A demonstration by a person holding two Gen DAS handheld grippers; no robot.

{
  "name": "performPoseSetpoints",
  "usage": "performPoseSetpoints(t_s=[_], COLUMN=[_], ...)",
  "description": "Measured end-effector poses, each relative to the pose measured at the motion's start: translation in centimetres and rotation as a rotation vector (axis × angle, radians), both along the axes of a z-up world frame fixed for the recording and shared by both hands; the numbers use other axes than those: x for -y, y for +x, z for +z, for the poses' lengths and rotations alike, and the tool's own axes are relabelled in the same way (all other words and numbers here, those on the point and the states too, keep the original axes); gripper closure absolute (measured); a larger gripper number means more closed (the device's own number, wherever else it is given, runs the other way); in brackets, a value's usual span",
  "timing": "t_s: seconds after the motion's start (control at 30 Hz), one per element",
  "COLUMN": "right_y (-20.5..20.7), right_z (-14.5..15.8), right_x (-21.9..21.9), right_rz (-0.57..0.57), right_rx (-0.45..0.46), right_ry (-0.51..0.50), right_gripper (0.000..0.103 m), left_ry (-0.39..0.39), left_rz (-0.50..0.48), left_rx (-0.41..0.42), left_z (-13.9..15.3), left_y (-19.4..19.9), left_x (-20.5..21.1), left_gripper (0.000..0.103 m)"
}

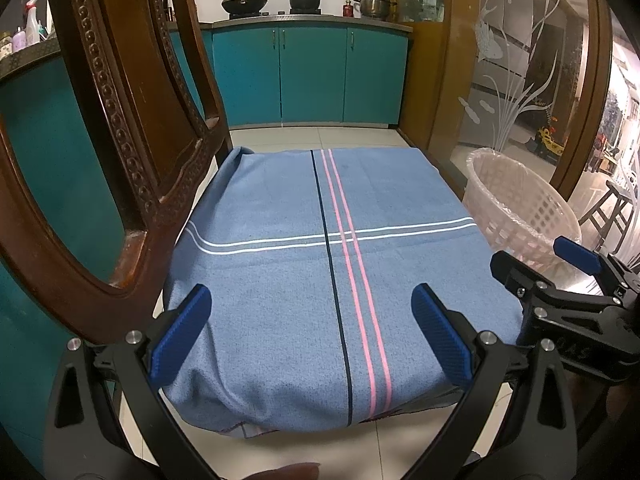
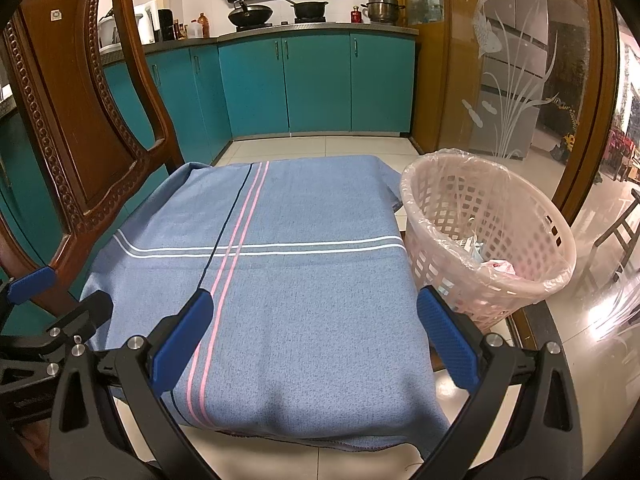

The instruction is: Collect trash

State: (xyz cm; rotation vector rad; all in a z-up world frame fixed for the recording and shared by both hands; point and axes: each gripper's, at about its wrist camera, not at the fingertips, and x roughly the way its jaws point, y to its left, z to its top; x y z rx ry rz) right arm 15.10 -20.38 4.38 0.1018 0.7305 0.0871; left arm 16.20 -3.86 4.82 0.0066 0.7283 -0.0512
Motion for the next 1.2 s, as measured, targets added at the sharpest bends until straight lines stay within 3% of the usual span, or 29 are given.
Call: performPoseSetpoints(t_s=[0.67,0.83,1.2], right_y=[0.3,0.4,-1.0], right_z=[-0.8,-1.3,-3.6], right_x=[-0.6,-0.7,-2.1], right_rz=[-0.011,-0.015,-0.044], right_rx=[-0.01,-0.015,-0.041], right_ry=[-0.012,-0.017,-0.001], right_gripper=[0.003,0.003,0.003], left_ry=[0.008,0.047,0.015], left_rz=[-0.011,-0.03,0.038], left_rx=[0.001,0.047,0.049], left_z=[0.2,0.7,1.4], left_y=[-0.2,-1.1,-0.8], left_x=[0.1,0.6,-1.0], left_gripper=[0.003,0.003,0.003])
